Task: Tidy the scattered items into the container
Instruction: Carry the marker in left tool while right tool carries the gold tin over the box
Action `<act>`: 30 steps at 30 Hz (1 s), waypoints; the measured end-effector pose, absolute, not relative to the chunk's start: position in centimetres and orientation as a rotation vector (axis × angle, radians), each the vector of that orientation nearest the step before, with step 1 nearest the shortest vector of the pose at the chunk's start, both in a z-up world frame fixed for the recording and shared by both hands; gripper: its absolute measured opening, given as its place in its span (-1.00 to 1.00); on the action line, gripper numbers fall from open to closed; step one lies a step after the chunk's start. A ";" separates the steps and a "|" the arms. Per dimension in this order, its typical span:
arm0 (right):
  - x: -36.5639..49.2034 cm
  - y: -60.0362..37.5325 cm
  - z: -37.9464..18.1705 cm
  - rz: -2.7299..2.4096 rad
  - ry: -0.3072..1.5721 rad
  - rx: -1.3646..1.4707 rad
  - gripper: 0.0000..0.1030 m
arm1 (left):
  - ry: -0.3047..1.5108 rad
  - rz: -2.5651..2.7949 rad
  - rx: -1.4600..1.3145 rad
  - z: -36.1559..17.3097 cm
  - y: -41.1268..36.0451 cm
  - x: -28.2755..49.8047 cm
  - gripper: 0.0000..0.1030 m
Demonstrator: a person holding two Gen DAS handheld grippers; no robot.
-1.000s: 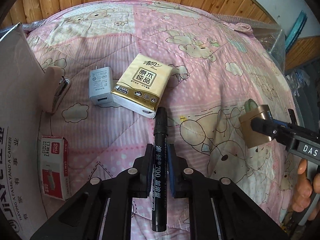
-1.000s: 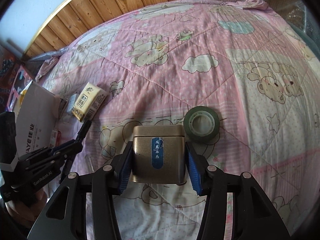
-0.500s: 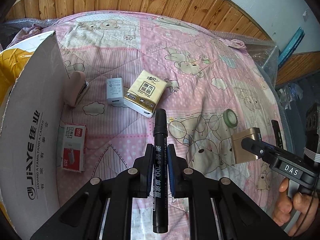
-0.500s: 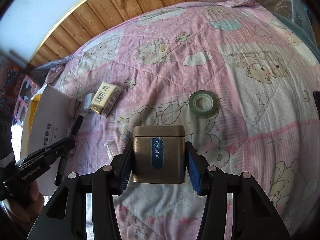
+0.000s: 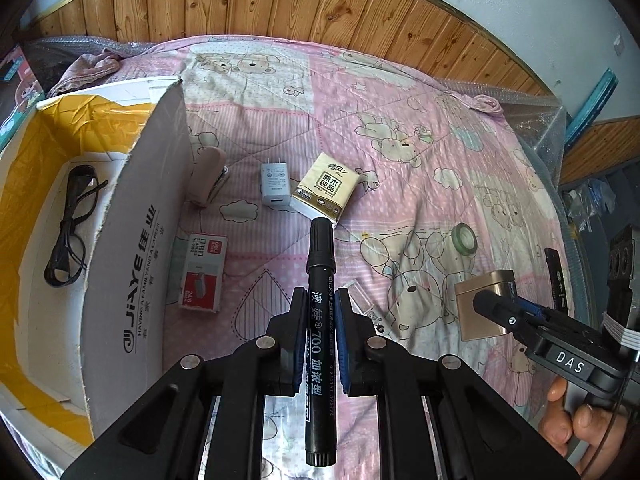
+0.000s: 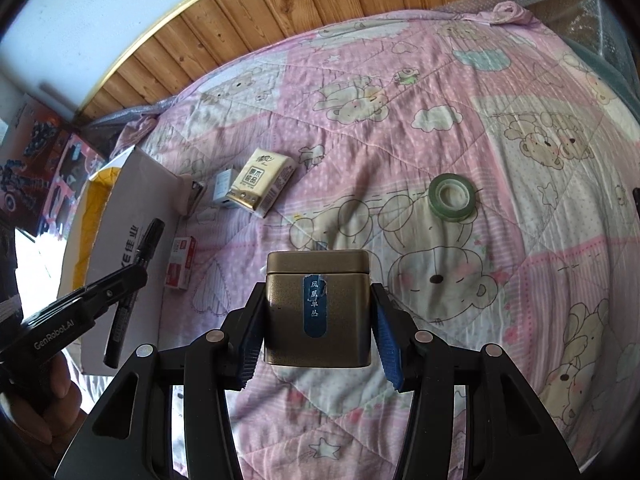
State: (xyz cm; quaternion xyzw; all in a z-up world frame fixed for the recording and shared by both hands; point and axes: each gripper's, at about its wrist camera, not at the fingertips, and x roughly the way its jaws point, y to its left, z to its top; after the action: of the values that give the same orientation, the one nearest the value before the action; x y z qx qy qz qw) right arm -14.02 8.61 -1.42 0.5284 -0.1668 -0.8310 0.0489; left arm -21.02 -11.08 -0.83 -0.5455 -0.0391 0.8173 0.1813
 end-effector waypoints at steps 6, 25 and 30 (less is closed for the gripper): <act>-13.7 7.0 -0.3 -2.522 -0.483 1.588 0.00 | -0.135 2.351 -1.530 0.9 -12.7 -20.4 -0.73; -13.5 1.0 2.6 -2.449 -0.366 1.515 0.00 | -0.247 2.423 -1.497 3.6 -16.9 -19.5 -0.73; -13.8 -0.7 3.5 -2.426 -0.337 1.489 0.01 | -0.281 2.434 -1.489 4.1 -18.1 -19.4 -0.73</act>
State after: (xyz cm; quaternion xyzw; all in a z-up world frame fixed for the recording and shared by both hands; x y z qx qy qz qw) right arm -13.81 -0.70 3.52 0.5146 -0.1164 -0.8384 0.1371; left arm -19.43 -18.06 4.09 -0.5145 -0.0972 0.8409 0.1366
